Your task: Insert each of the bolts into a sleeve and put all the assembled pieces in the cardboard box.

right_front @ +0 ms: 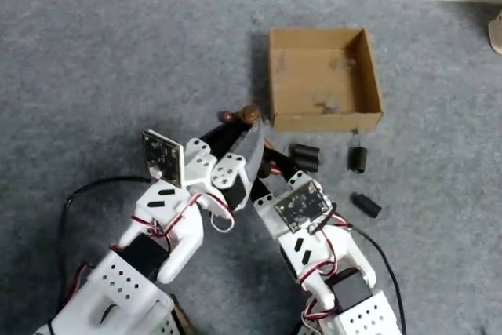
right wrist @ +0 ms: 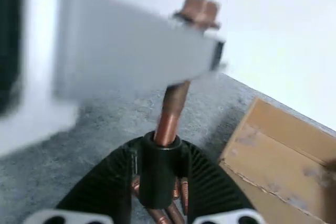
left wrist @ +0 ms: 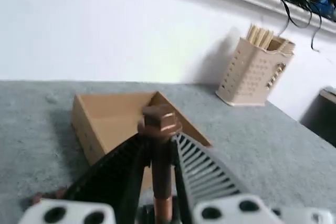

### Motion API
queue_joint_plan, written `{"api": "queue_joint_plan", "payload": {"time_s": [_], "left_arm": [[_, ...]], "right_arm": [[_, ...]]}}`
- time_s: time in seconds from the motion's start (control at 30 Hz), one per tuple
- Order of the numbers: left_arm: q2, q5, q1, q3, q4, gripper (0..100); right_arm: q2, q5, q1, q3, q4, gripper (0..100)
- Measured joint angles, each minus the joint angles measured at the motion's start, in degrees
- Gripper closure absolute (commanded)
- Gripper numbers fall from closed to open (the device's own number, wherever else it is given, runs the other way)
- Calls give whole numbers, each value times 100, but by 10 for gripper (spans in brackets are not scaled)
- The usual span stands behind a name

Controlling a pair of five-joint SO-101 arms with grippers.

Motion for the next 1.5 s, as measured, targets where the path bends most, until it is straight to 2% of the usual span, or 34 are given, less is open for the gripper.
{"api": "queue_joint_plan", "payload": {"time_s": [0.23, 0.37, 0.47, 0.6, 0.73, 0.9, 1.03, 1.13, 1.27, 1.5], "left_arm": [[88, 0, 79, 18, 396, 962], [88, 0, 79, 18, 571, 773], [70, 0, 18, -79, 1143, 671], [88, 0, 9, -510, 2286, 694], [62, -18, -158, -651, 2725, 761], [26, 0, -730, -659, 3349, 802], [26, -18, -1292, -668, 4193, 800], [18, -9, -1934, -659, 4589, 800], [18, 0, -2426, -193, 4510, 803], [18, -26, -2479, 818, 3200, 804]], "right_arm": [[-9, -35, 220, 0, -9, 994], [-9, -18, 229, 0, -9, 994], [0, -18, 308, 0, -9, 994], [9, -18, 466, 0, 79, 994], [-9, -18, 484, 0, 404, 994], [0, -18, 501, 0, 545, 994], [-9, -18, 888, 0, 580, 994], [9, -18, 1073, 0, 993, 994], [484, -18, 1073, -26, 1125, 994], [2251, -18, 1169, -1187, 993, 994]]}}
